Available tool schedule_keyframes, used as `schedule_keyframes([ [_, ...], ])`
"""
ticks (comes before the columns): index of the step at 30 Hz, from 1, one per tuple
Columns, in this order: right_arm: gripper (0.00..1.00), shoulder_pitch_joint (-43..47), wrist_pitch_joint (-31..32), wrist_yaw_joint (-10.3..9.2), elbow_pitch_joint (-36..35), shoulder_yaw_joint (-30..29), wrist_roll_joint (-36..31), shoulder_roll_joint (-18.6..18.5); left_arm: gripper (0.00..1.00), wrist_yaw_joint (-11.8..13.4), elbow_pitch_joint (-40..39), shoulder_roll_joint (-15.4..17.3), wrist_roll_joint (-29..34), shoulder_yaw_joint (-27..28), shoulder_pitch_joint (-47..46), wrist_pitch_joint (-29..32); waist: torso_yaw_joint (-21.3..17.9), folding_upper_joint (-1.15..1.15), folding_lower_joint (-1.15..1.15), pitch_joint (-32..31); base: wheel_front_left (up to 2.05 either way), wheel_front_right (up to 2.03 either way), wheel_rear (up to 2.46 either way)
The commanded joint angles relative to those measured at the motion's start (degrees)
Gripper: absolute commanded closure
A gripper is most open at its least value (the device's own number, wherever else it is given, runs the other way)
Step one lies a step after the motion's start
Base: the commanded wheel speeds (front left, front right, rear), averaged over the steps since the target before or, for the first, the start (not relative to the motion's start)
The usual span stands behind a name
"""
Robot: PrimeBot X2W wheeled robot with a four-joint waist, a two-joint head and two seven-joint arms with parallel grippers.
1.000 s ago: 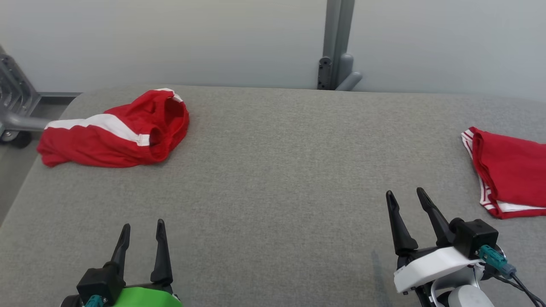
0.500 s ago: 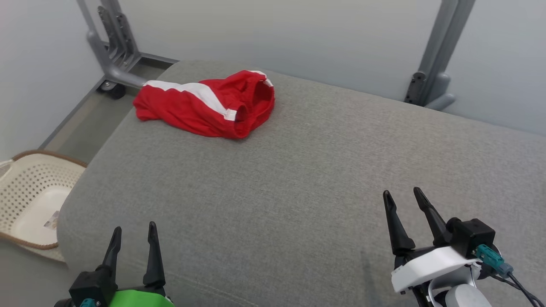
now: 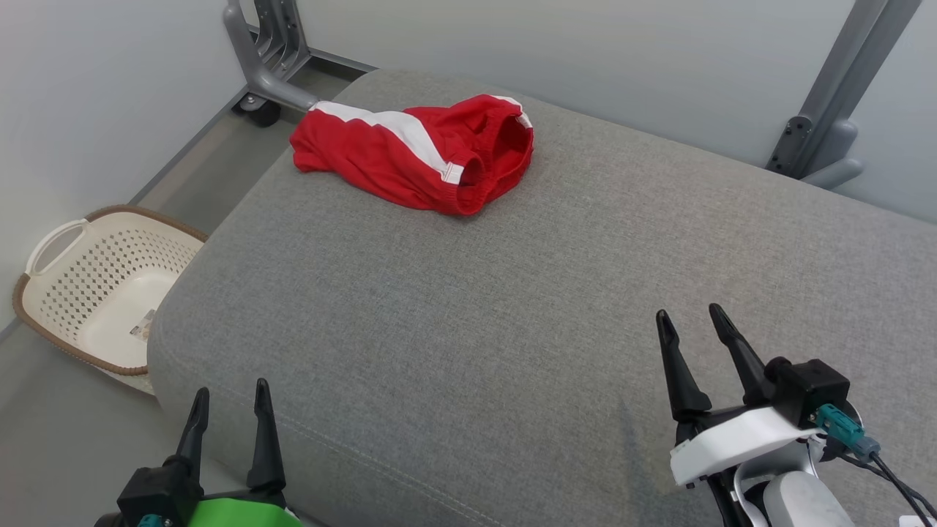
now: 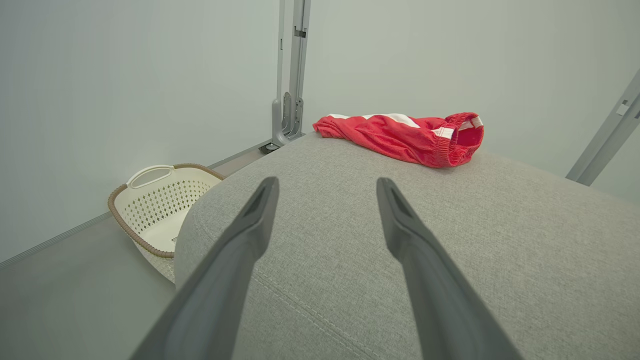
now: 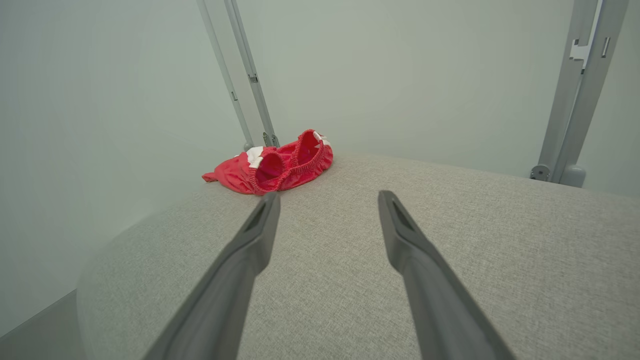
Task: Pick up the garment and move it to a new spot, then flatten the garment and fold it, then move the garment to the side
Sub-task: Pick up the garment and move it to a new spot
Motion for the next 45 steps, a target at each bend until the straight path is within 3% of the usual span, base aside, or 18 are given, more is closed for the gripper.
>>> schedule_keyframes([
  [1,0.00,-0.39,0.16,-0.08,-0.66,-0.67,-0.71,-0.19,0.00,-0.17,0.04,-0.06,-0.43,-0.33,-0.79,-0.02,-0.55,0.13,0.00,0.90,0.00,0.00,0.00],
  [8,0.00,-1.91,1.77,-0.08,-3.43,-2.12,-3.05,-0.20,0.00,-1.66,0.05,1.87,1.50,-0.84,-7.79,-0.02,-4.20,0.13,0.00,4.98,0.00,0.00,0.00],
  [13,0.00,-3.41,3.27,-0.08,-6.12,-2.69,-5.03,-0.20,0.00,-3.35,1.32,5.84,2.58,-1.46,-18.19,1.26,-8.31,0.13,0.00,9.33,0.00,0.00,0.00],
  [19,0.00,-5.02,4.82,-0.08,-8.87,-2.44,-6.72,-0.20,0.00,-5.06,4.94,11.09,1.31,-2.94,-29.91,6.91,-13.58,0.13,0.00,14.33,0.00,0.00,0.00],
  [20,0.00,-5.60,5.13,-0.08,-9.79,-2.68,-7.38,-0.19,0.00,-5.39,7.26,13.57,0.78,-3.91,-34.93,8.88,-15.67,0.13,0.00,16.24,0.00,0.00,0.00],
  [28,0.00,-6.72,5.86,-0.08,-12.11,-3.60,-9.02,-0.17,0.00,-5.80,19.43,17.76,-4.06,-9.26,-45.62,16.25,-21.63,0.13,0.00,21.50,0.00,0.00,0.00],
  [35,0.00,-6.39,6.51,-0.08,-14.31,-4.40,-10.08,-0.15,0.00,-5.78,28.57,19.70,-9.76,-16.18,-51.01,18.27,-23.93,0.13,0.00,24.18,0.00,0.00,0.00],
  [40,0.00,-6.35,6.80,-0.08,-15.08,-4.32,-10.32,-0.16,0.00,-5.75,35.79,20.43,-10.07,-16.87,-53.87,17.11,-24.38,0.13,0.00,24.89,0.00,0.00,0.00],
  [45,0.00,-6.24,7.22,-0.08,-15.53,-4.12,-10.52,-0.16,0.00,-4.08,42.38,20.27,-9.67,-16.84,-55.92,16.65,-24.41,0.13,0.00,25.14,0.00,0.00,0.00],
])
